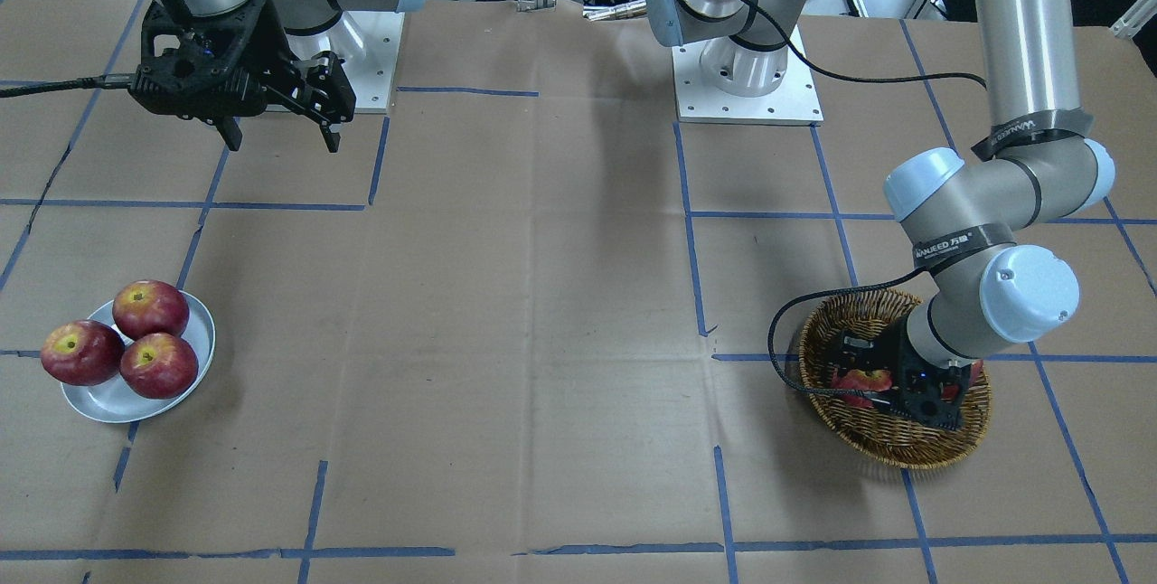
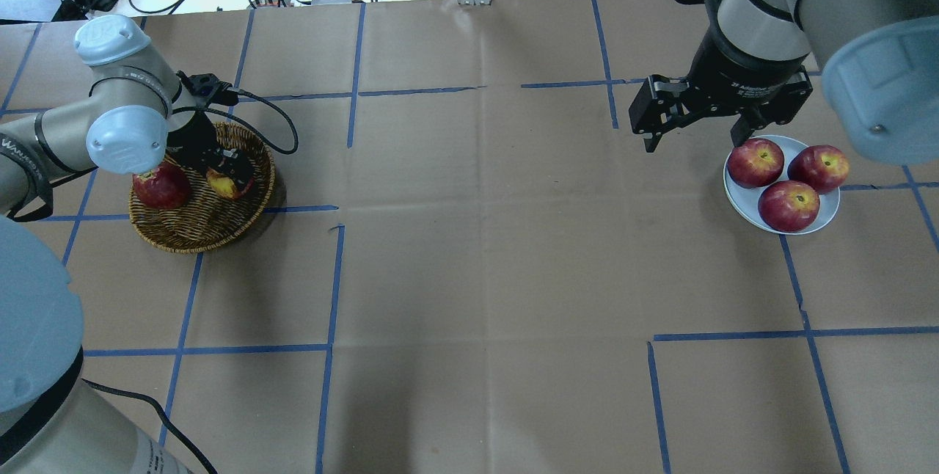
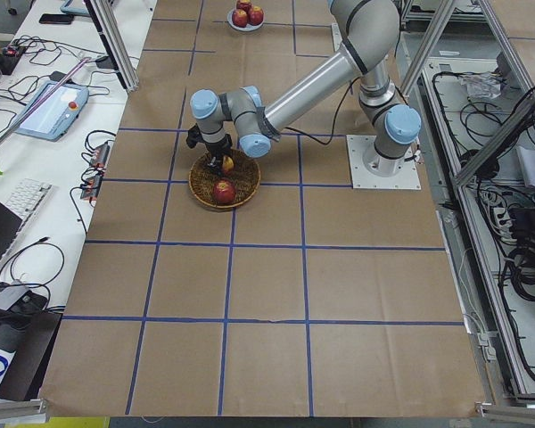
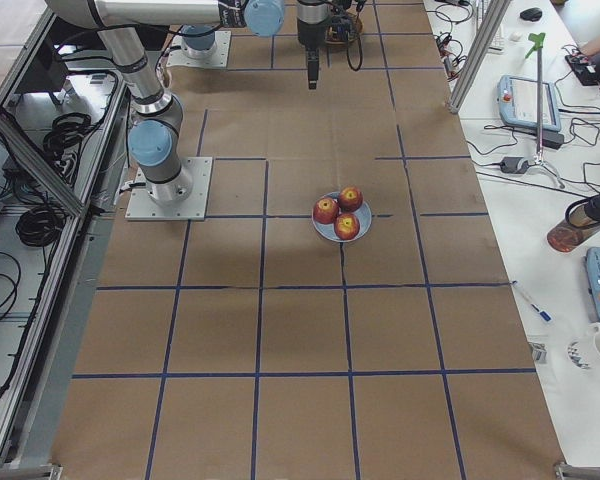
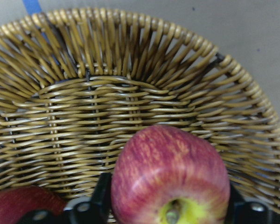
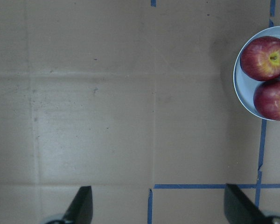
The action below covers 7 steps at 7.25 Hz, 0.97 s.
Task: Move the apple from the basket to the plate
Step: 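Close the left gripper on the yellow-red apple, then lift the apple and carry it with the left gripper toward table center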
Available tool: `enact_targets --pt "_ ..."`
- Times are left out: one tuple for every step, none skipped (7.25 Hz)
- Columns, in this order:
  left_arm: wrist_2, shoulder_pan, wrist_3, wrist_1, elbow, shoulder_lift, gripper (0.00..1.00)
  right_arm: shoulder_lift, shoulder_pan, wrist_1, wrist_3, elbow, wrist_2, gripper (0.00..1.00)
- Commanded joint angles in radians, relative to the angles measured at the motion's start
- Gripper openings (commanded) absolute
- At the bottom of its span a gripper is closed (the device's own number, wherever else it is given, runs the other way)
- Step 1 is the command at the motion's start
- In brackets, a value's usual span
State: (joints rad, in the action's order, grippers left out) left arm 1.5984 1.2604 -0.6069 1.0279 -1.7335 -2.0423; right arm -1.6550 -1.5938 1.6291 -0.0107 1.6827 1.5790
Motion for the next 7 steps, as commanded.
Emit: enact_targets --pt "-0.002 0.025 0.112 0.044 0.017 0.052 0.54 0.0 0.0 0.0 0.0 0.0 -0.001 1.0" --pt "-0.006 0.065 0.181 0.102 0.018 0.121 0.54 0.0 0.0 0.0 0.0 0.0 0.001 1.0" --pt "0.0 0.179 0.325 0.124 0.02 0.19 0.54 0.0 0.0 0.0 0.0 0.0 0.001 1.0" --pt "0.003 0.297 0.484 0.132 0.028 0.21 0.55 0.0 0.0 0.0 0.0 0.0 0.001 1.0" --pt "0.0 0.406 0.651 0.132 0.044 0.199 0.55 0.0 0.0 0.0 0.0 0.0 -0.001 1.0" --pt "-0.012 0.506 0.799 0.13 0.06 0.176 0.58 0.001 0.0 0.0 0.0 0.0 -0.001 1.0" --pt "-0.012 0.593 0.913 0.112 0.074 0.118 0.58 0.0 0.0 0.0 0.0 0.0 -0.001 1.0"
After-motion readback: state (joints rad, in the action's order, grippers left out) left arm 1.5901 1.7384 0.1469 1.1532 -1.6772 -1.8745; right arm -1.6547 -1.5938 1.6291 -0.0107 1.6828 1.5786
